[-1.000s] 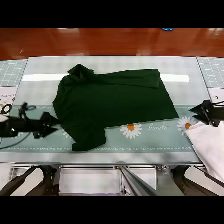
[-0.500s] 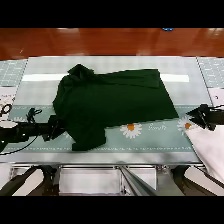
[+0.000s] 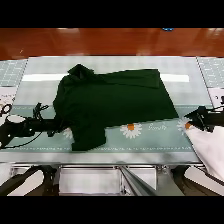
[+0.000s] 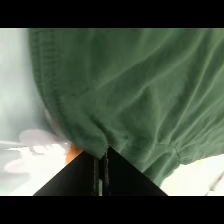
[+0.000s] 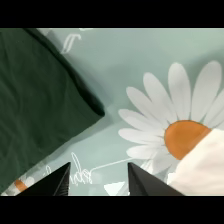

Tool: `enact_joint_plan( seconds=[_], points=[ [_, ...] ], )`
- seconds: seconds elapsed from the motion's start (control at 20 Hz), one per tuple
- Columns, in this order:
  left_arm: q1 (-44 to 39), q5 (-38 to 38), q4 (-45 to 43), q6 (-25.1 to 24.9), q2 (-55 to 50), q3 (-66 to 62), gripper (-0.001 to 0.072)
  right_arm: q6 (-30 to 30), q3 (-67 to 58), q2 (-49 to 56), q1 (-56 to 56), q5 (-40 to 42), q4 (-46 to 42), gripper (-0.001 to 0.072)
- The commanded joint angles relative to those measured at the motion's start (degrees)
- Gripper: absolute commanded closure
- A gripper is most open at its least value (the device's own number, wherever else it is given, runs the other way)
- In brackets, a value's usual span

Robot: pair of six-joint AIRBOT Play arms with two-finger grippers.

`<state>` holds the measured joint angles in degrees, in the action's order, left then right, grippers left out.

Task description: Fold the shirts.

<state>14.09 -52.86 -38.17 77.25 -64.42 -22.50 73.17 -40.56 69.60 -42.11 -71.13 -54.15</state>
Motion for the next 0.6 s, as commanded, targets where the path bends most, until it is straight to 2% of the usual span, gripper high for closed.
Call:
enact_joint_plan(
  seconds=[0.0, 0.25, 0.5, 0.55],
  points=[
    [-0.2, -1.33, 1.14, -1.18, -0.2, -1.03, 0.0683, 0.7, 0.09, 2.64, 2.03, -0.26, 0.0, 0.0296],
    [-0.24, -1.81, 1.14, -1.81, -0.17, -1.01, 0.0682, 0.0, -1.33, 9.05, 9.07, 7.52, 7.26, 0.0296],
    [-0.22, -3.26, 1.14, -3.34, -0.2, -1.01, 0.0682, 2.49, -6.71, 15.65, 16.68, 9.88, 7.3, 0.0296],
    [-0.2, -3.28, 1.14, -3.32, -0.17, -1.01, 0.0682, 2.86, -7.69, 16.59, 18.01, 10.21, 7.34, 0.0329]
  ],
)
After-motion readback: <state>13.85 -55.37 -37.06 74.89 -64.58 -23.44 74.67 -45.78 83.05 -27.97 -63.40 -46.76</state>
